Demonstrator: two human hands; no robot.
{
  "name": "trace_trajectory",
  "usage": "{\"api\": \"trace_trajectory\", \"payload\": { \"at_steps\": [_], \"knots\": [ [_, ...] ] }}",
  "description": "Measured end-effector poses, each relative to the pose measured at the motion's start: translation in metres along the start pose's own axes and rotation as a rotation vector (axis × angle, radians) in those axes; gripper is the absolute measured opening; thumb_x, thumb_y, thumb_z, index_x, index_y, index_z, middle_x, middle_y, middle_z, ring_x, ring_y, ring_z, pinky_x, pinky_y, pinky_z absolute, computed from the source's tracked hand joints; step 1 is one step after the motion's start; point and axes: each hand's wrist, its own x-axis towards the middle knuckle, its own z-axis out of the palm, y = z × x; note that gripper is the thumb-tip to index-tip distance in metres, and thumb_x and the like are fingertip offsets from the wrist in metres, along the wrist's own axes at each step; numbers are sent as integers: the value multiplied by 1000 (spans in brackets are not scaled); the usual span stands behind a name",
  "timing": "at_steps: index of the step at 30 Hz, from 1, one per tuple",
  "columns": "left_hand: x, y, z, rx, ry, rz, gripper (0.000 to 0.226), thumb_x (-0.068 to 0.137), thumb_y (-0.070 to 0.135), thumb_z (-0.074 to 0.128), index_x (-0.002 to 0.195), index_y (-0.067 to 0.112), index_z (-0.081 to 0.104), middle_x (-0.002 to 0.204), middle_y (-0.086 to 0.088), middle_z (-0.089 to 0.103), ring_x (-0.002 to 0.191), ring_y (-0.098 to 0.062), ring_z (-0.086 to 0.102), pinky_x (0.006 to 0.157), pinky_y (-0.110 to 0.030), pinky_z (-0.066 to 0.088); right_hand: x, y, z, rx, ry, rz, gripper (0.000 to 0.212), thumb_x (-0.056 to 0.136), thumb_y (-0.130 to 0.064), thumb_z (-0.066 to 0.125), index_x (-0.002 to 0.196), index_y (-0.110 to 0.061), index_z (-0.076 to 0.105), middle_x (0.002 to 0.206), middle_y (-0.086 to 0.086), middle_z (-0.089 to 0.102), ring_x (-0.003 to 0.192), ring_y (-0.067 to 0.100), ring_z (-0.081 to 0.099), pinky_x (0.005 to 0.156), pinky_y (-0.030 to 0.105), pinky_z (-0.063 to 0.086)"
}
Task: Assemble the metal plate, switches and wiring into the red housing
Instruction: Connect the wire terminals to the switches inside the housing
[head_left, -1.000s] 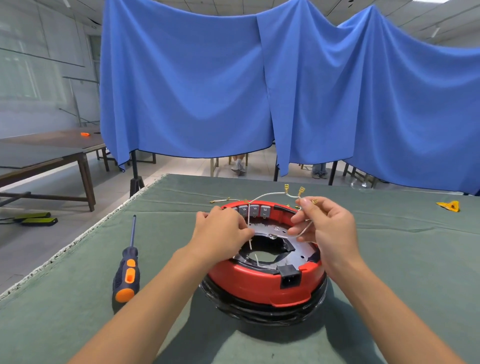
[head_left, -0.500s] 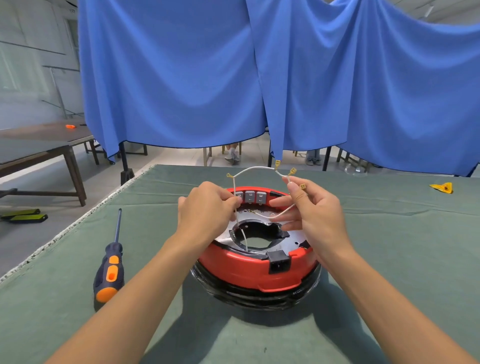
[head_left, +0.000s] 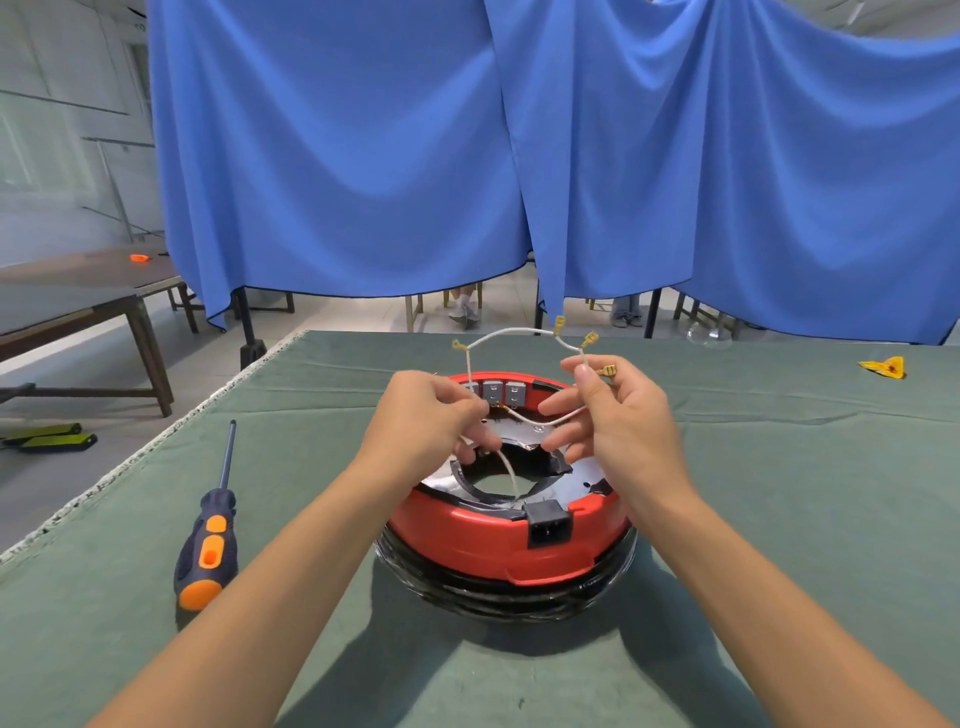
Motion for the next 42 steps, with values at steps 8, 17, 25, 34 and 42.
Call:
{"api": "trace_trajectory", "payload": {
  "at_steps": [8,17,25,34,42],
  "knots": [
    [-3,7,-1,-244,88,8,24,94,18,55,75,10,67,67,-4,74,57,-14,66,43,-23,48,6,-4,-4,167,26,63,9,102,-16,43,98,-16,52,72,1,73,56,20,69,42,22,50],
    [-18,39,-7,-449,48,2,26,93,14,55,71,5,64,59,-11,70,47,-18,63,39,-20,47,8,-10,-6,350,137,167,10,94,-12,58,89,-11,49,61,3,71,37,10,57,34,18,41],
    [-22,40,-18,101,-283,-193,26,84,15,54,66,1,66,46,-9,62,30,-13,34,36,-13,23,11,-7,-11,186,93,233,7,91,-6,59,85,-3,58,46,-2,60,26,6,32,30,14,23],
    [-19,25,-20,655,-186,-121,34,84,31,55,59,11,67,40,4,60,46,-10,54,70,-29,53,7,2,3,-376,-51,96,14,93,-12,59,81,-13,50,57,2,64,29,0,43,34,11,29],
    [-2,11,-15,538,206,110,12,83,29,56,75,23,62,75,6,63,85,-21,59,61,-30,39,8,1,5,-481,-150,122,20,89,-17,65,71,-12,61,62,-1,72,31,8,48,35,17,34]
  ]
}}
